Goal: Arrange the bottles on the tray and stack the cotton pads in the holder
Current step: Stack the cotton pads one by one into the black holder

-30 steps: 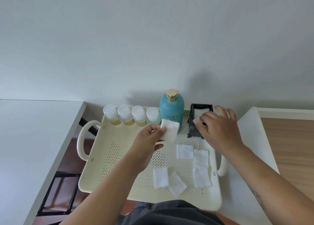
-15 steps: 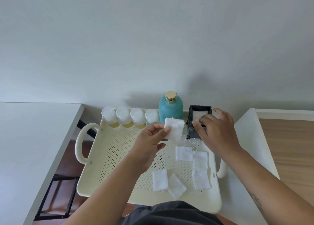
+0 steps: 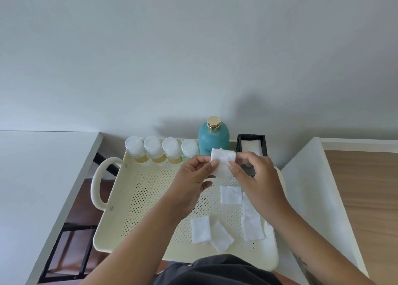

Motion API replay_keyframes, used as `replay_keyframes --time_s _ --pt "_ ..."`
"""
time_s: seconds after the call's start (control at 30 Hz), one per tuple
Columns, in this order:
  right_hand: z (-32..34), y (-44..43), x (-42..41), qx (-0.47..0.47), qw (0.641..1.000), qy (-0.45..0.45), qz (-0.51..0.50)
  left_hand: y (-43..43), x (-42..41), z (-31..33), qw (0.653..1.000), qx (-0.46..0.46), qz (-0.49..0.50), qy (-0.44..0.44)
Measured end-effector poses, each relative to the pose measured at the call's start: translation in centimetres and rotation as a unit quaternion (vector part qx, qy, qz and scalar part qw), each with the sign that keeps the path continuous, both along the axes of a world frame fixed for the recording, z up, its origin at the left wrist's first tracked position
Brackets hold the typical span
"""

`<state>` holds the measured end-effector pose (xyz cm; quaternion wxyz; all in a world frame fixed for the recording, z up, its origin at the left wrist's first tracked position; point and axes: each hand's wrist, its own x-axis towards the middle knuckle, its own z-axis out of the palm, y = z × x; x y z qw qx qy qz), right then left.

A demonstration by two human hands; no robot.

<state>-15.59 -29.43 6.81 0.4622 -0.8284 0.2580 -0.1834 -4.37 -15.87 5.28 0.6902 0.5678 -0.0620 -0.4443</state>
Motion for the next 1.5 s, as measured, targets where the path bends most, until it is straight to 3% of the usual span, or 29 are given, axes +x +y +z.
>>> replay_keyframes --time_s 0.2,0.3,0.37,0.5,0.6,0.83,1.03,1.3,1.5 --pt "-0.7 0.4 0.2 0.178 0.983 -0.009 -0.043 -0.2 -0.2 -0.3 1.000 -0.009 -0.006 0.010" --pt "-0.7 -0.2 0.1 0.169 0.984 -0.010 -0.057 0.2 0.0 -0.8 0.999 0.027 -0.017 -0.016" --pt "-0.5 -0.9 0.0 0.163 0.984 -0.016 -0.069 0.9 0.2 -1.6 0.991 0.098 -0.045 -0.075" --pt "-0.3 -2.6 -0.1 0.154 0.983 -0.026 -0.095 3.1 0.5 -4.2 0.924 0.272 -0.134 -0.231" --pt "-0.4 -3.7 -0.2 0.122 0.986 -0.023 -0.110 4.7 0.2 -6.0 0.861 0.343 -0.220 -0.304" --pt "-0.8 -5.3 0.2 0.084 0.985 -0.020 -0.147 5.6 -0.7 -7.6 0.769 0.393 -0.319 -0.390" --pt "-1.0 -6.6 0.8 0.057 0.984 0.000 -0.171 5.4 -1.0 -8.1 0.716 0.416 -0.334 -0.450" --pt "-1.3 -7.4 1.9 0.087 0.983 0.051 -0.156 5.9 -0.9 -9.0 0.717 0.407 -0.351 -0.444" --pt "-1.1 -6.8 3.0 0.085 0.972 0.088 -0.199 6.5 -0.9 -8.6 0.769 0.387 -0.305 -0.407"
